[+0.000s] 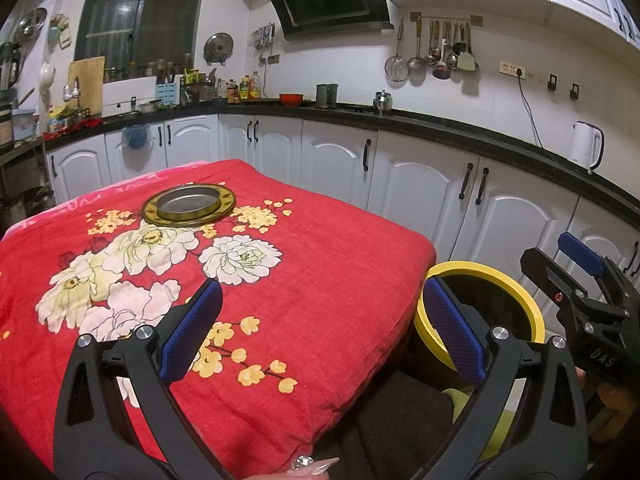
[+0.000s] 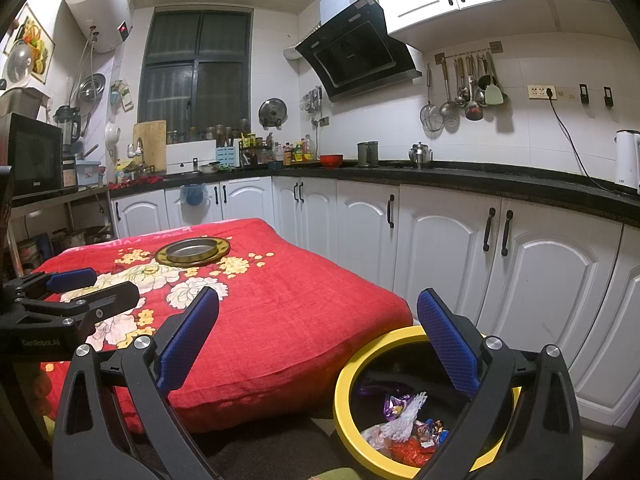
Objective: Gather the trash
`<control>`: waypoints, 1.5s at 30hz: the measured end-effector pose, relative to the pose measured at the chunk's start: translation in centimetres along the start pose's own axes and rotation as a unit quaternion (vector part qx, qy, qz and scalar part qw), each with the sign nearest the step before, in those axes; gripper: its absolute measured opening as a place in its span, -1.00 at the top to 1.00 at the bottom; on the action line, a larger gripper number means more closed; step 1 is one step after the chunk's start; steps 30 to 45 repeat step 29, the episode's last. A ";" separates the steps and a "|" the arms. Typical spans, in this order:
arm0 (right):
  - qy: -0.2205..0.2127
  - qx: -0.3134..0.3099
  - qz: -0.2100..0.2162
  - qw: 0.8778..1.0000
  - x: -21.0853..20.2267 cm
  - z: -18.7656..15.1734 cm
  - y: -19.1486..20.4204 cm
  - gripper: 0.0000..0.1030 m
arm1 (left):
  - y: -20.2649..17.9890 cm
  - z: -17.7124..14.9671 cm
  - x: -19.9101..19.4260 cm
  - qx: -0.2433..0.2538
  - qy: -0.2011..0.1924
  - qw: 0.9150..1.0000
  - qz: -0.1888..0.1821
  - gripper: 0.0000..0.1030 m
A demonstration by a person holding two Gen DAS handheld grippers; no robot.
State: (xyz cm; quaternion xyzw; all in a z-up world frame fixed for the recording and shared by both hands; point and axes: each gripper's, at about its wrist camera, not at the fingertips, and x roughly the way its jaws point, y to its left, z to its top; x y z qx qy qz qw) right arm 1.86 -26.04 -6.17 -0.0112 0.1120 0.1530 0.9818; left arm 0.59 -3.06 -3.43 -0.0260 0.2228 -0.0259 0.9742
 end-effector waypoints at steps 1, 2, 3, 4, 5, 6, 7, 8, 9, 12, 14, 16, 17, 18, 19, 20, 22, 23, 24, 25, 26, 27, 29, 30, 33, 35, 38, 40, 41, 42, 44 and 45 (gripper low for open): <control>0.000 0.000 0.000 1.000 0.0 0.0 0.0 -0.88 | 0.0 0.0 0.0 0.000 0.001 1.000 -0.001 -0.79; 0.000 0.000 0.000 1.000 0.0 0.0 0.0 -0.88 | 0.0 0.0 -0.1 0.000 0.001 1.000 0.000 -0.79; 0.000 0.000 0.000 1.000 0.0 0.0 0.0 -0.88 | 0.0 0.0 0.0 -0.001 0.001 1.000 -0.002 -0.79; 0.000 0.000 0.000 1.000 0.0 0.0 0.0 -0.88 | 0.0 0.0 0.0 -0.001 0.001 1.000 -0.003 -0.79; 0.000 0.000 0.000 1.000 0.0 0.0 0.0 -0.88 | -0.1 0.2 -0.1 -0.002 0.001 1.000 -0.003 -0.79; 0.000 0.001 0.000 1.000 0.0 0.0 0.0 -0.88 | -0.1 0.2 -0.1 -0.003 0.001 1.000 -0.003 -0.79; 0.000 0.001 -0.001 1.000 0.0 0.0 0.0 -0.88 | -0.1 0.2 -0.1 -0.003 0.001 1.000 -0.003 -0.79; 0.000 0.001 0.000 1.000 0.0 0.0 0.0 -0.88 | -0.1 0.2 -0.1 -0.004 0.002 1.000 0.000 -0.79; 0.000 0.001 0.000 1.000 0.0 0.0 0.0 -0.88 | -0.1 0.3 -0.1 -0.005 0.002 1.000 0.002 -0.79; 0.004 0.000 0.000 1.000 0.0 0.0 0.0 -0.88 | -0.1 0.3 -0.1 -0.006 0.005 1.000 -0.001 -0.79; 0.008 -0.002 0.001 1.000 0.2 0.0 0.1 -0.88 | -0.1 0.2 0.1 -0.006 0.010 1.000 -0.001 -0.79; 0.013 -0.003 0.004 1.000 0.3 0.0 0.2 -0.88 | 0.0 0.2 0.0 -0.010 0.009 1.000 -0.004 -0.79; 0.013 -0.005 0.005 1.000 0.3 0.2 0.3 -0.88 | 0.2 0.4 -0.1 -0.012 0.007 1.000 -0.004 -0.79; 0.011 -0.006 0.007 1.000 0.2 0.4 0.5 -0.88 | 0.4 0.5 -0.1 -0.012 0.006 1.000 -0.001 -0.79; 0.008 -0.009 0.011 1.000 0.3 0.8 0.9 -0.88 | 0.8 0.8 -0.3 -0.020 0.005 1.000 0.000 -0.79; 0.009 -0.010 0.014 1.000 0.4 1.0 1.2 -0.88 | 1.5 1.1 -0.3 -0.032 0.010 0.999 0.001 -0.79; 0.022 -0.015 0.046 0.999 1.3 2.1 2.7 -0.88 | 4.0 2.4 -0.4 -0.058 0.024 0.998 0.027 -0.79; 0.030 -0.020 0.065 0.997 1.8 2.8 3.8 -0.88 | 5.9 3.1 -0.6 -0.072 0.028 0.996 0.047 -0.79; 0.039 -0.028 0.085 0.995 2.5 3.3 5.1 -0.88 | 8.6 3.7 -1.0 -0.094 0.026 0.993 0.069 -0.79; 0.046 -0.035 0.102 0.993 3.0 3.7 6.3 -0.88 | 11.0 4.1 -1.3 -0.110 0.025 0.989 0.091 -0.79; 0.061 -0.046 0.138 0.987 4.2 4.4 9.0 -0.88 | 13.9 4.4 -1.7 -0.125 0.029 0.984 0.125 -0.79; 0.076 -0.055 0.165 0.982 5.2 4.8 11.2 -0.88 | 17.3 4.4 -2.0 -0.139 0.041 0.975 0.169 -0.79; 0.125 -0.070 0.233 0.962 7.9 5.0 17.1 -0.88 | 22.7 3.9 -2.3 -0.162 0.062 0.958 0.227 -0.79; 0.125 -0.070 0.233 0.962 7.9 5.0 17.1 -0.88 | 22.7 3.9 -2.3 -0.162 0.062 0.958 0.227 -0.79; 0.125 -0.070 0.233 0.962 7.9 5.0 17.1 -0.88 | 22.7 3.9 -2.3 -0.162 0.062 0.958 0.227 -0.79; 0.125 -0.070 0.233 0.962 7.9 5.0 17.1 -0.88 | 22.7 3.9 -2.3 -0.162 0.062 0.958 0.227 -0.79; 0.125 -0.070 0.233 0.962 7.9 5.0 17.1 -0.88 | 22.7 3.9 -2.3 -0.162 0.062 0.958 0.227 -0.79; 0.125 -0.070 0.233 0.962 7.9 5.0 17.1 -0.88 | 22.7 3.9 -2.3 -0.162 0.062 0.958 0.227 -0.79; 0.125 -0.070 0.233 0.962 7.9 5.0 17.1 -0.88 | 22.7 3.9 -2.3 -0.162 0.062 0.958 0.227 -0.79; 0.125 -0.070 0.233 0.962 7.9 5.0 17.1 -0.88 | 22.7 3.9 -2.3 -0.162 0.062 0.958 0.227 -0.79; 0.125 -0.070 0.233 0.962 7.9 5.0 17.1 -0.88 | 22.7 3.9 -2.3 -0.162 0.062 0.958 0.227 -0.79; 0.125 -0.070 0.233 0.962 7.9 5.0 17.1 -0.88 | 22.7 3.9 -2.3 -0.162 0.062 0.958 0.227 -0.79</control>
